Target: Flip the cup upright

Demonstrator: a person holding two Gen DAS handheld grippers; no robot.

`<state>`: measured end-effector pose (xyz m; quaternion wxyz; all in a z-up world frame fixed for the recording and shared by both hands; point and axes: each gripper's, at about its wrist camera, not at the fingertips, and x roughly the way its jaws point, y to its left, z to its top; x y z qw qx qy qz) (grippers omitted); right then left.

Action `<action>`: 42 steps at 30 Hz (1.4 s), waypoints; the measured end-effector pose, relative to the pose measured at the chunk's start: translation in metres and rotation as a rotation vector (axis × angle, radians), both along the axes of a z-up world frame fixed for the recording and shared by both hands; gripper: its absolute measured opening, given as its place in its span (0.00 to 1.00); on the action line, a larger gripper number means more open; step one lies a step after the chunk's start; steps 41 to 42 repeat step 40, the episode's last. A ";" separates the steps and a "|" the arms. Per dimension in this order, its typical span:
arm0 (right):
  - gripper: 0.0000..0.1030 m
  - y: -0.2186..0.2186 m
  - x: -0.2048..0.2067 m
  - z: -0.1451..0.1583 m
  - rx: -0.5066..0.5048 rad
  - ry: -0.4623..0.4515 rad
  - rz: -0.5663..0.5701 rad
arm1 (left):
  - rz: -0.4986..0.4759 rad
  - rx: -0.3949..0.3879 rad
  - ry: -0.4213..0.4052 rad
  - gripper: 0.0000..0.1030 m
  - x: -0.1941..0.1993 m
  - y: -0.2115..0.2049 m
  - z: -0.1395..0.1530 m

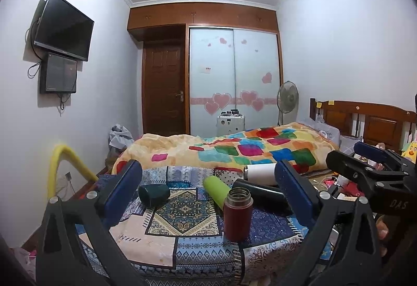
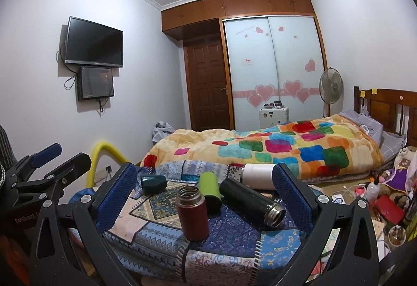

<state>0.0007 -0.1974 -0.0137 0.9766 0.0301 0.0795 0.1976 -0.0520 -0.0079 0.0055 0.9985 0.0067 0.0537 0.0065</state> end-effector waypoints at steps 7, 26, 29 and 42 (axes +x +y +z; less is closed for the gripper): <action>1.00 0.000 0.000 0.000 -0.001 -0.001 -0.003 | -0.006 0.001 0.003 1.00 0.004 -0.002 -0.001; 1.00 -0.002 0.000 -0.001 -0.001 -0.002 -0.002 | -0.021 -0.025 0.018 1.00 0.008 0.000 -0.005; 1.00 -0.003 0.001 -0.001 0.000 -0.002 -0.002 | -0.023 -0.026 0.015 1.00 0.007 0.000 -0.005; 1.00 -0.002 0.002 0.000 0.001 0.001 -0.003 | -0.025 -0.033 0.025 1.00 0.009 0.004 -0.006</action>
